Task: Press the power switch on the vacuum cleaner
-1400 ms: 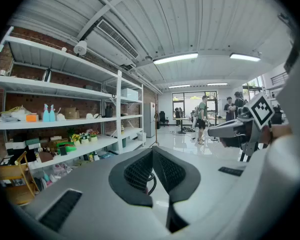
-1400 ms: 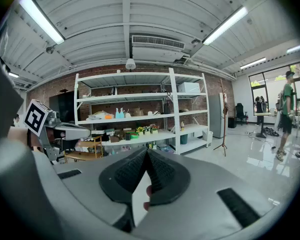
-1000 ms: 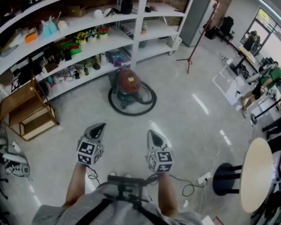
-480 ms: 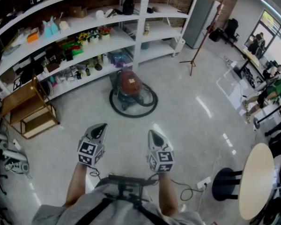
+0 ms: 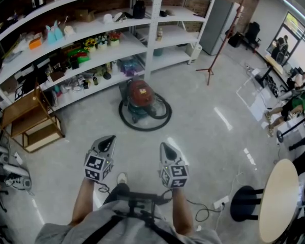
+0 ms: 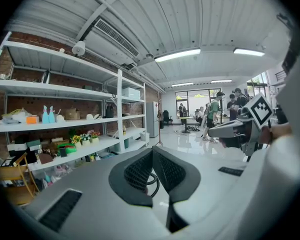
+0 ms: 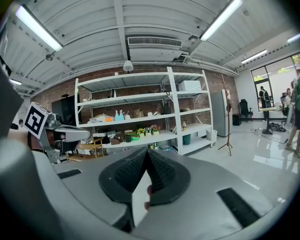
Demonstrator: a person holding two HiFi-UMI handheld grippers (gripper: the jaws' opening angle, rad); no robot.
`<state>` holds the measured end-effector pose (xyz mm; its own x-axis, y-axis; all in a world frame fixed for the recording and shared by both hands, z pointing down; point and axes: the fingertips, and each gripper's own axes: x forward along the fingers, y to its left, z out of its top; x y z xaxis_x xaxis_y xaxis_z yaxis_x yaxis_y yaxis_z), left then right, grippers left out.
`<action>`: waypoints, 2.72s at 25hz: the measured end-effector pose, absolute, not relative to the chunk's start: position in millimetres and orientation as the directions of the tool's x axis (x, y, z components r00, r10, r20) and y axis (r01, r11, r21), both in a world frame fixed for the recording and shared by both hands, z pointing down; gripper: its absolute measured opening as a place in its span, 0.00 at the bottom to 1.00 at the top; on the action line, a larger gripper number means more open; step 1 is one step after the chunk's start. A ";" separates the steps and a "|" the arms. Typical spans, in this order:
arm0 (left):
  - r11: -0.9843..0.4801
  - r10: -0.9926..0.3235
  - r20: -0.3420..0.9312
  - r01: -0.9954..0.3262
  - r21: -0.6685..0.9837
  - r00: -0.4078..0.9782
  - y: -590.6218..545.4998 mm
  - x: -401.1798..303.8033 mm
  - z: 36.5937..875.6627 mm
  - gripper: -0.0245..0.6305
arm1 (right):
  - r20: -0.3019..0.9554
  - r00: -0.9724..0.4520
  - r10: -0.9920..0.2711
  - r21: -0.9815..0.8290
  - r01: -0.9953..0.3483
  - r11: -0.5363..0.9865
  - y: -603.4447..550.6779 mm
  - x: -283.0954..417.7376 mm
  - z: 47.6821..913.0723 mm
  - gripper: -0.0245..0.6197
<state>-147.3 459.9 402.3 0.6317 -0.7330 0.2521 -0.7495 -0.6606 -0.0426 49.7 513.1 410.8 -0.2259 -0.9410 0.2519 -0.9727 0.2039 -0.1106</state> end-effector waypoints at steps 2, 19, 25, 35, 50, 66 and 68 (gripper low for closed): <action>-0.659 -0.735 0.251 -0.751 -0.041 0.630 449.1 -147.8 403.1 0.05 | 0.251 -0.224 -0.942 -0.110 -0.973 0.202 504.0 49.9 411.6 0.06; -0.700 -0.698 0.260 -0.713 -0.051 0.667 313.6 -149.4 399.4 0.05 | 0.247 -0.174 -0.953 -0.111 -0.982 0.150 377.4 43.7 405.0 0.06; -0.715 -0.679 0.276 -0.698 -0.039 0.680 263.5 -150.5 396.1 0.05 | 0.255 -0.170 -0.952 -0.133 -0.981 0.140 329.2 36.2 397.4 0.06; -0.720 -0.678 0.249 -0.693 -0.036 0.692 189.6 -159.0 394.9 0.05 | 0.256 -0.142 -0.956 -0.110 -0.987 0.117 262.2 27.2 391.0 0.05; -0.724 -0.675 0.239 -0.688 -0.038 0.698 136.4 -165.1 397.1 0.05 | 0.248 -0.121 -0.961 -0.094 -0.990 0.100 215.7 22.5 388.3 0.06; -0.703 -0.688 0.277 -0.711 -0.024 0.671 52.4 -121.9 412.0 0.05 | 0.287 -0.167 -0.943 -0.123 -0.983 0.136 121.2 66.0 405.0 0.06; -0.698 -0.693 0.273 -0.716 -0.023 0.667 38.5 -113.6 410.1 0.05 | 0.294 -0.175 -0.940 -0.125 -0.982 0.143 105.6 73.0 408.0 0.06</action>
<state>-113.6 38.5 410.1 0.6671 -0.6932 0.2728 -0.7158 -0.6980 -0.0231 73.0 105.6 408.0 -0.1747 -0.9396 0.2943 -0.9818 0.1434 -0.1249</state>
